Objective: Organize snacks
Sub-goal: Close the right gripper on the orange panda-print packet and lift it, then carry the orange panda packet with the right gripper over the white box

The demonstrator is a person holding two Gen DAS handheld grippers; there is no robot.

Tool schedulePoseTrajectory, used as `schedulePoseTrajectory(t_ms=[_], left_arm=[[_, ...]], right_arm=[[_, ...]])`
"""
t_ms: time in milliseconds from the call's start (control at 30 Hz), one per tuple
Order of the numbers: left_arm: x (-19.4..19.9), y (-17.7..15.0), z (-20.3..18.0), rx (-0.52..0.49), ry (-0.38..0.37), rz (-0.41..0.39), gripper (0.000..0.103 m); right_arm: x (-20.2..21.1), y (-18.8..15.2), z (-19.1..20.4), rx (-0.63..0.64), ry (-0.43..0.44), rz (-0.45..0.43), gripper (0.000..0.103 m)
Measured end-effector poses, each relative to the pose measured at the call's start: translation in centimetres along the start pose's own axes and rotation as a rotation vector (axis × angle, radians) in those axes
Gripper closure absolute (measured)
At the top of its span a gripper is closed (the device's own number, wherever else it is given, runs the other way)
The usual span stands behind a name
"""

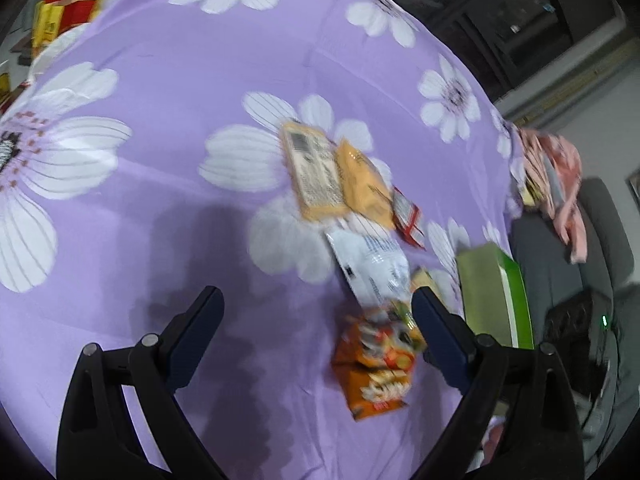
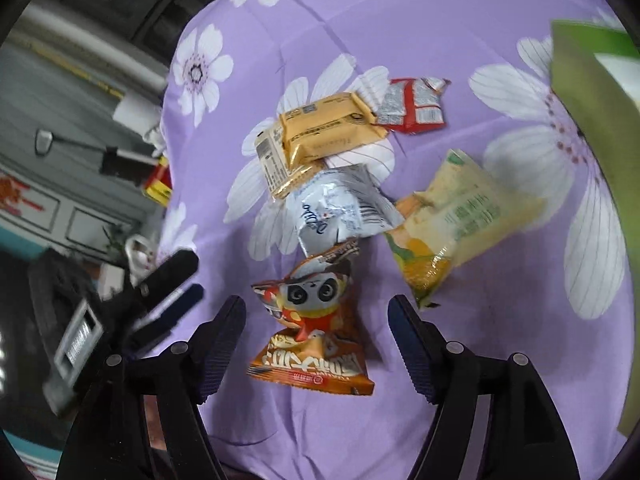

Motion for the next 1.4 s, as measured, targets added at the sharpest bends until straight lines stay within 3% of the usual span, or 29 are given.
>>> schedulePoseTrajectory(t_ms=[133,267,433,500,633,800,1100,1167,1200,1333,1400], left_arm=[[-0.9,-1.9,-0.8,-0.022,-0.021,0.042,0.009],[-1.5,-2.9,-1.2,-0.017,-0.07,0.071,0.01],[-2.7,-4.3,-1.6,-0.029,-0.084,0.124,0.011],[-3.2,-4.4,-1.6,-0.035,-0.067,0.13,0.022],[-4.0,-4.4,-0.5,0.007,-0.042,0.14,0.027],[-4.2,-4.4,-0.3,-0.029,0.002,0.118,0.041],[-3.7,-4.4,-0.1,-0.021,0.004,0.097,0.051],[-4.0,-4.4,0.1,0.01,-0.068,0.12,0.069],[-4.2,-4.4,0.4,0.051,-0.123,0.136,0.071],[-4.3,-4.3,0.3,0.065,-0.126,0.125,0.073],[-3.9,-4.4,-0.4,0.022,-0.116,0.116,0.074]], right_arm=[[-0.7,-0.3,-0.7,-0.058,0.106,0.037,0.029],[-1.7,-0.6,-1.0,-0.092,0.1,0.05,0.031],[-2.3,-0.7,-1.2,-0.101,0.124,0.072,0.046],[-2.5,-0.6,-1.3,-0.092,0.117,0.075,0.046],[-3.9,-0.7,-1.1,-0.096,0.096,0.107,0.046],[-5.2,-0.3,-0.4,-0.068,0.073,0.104,0.052],[-5.6,-0.1,0.5,-0.035,0.04,0.08,0.054],[-5.5,-0.1,0.6,-0.033,0.035,0.072,0.054],[-5.5,-0.2,0.6,-0.03,0.033,0.07,0.055],[-5.3,-0.3,1.0,-0.011,0.02,0.06,0.057],[-5.1,-0.2,1.0,-0.014,0.039,0.056,0.058]])
Point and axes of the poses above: each gripper's, at about its wrist camera, not at the fingertips, and x roughly against the way its jaws point, z to its left, y to its top, the point moved 1 cm from there along -x, roughly the way its jaws point, and after that the axes turned 13 degrees about -y, right-handed, at the moved point
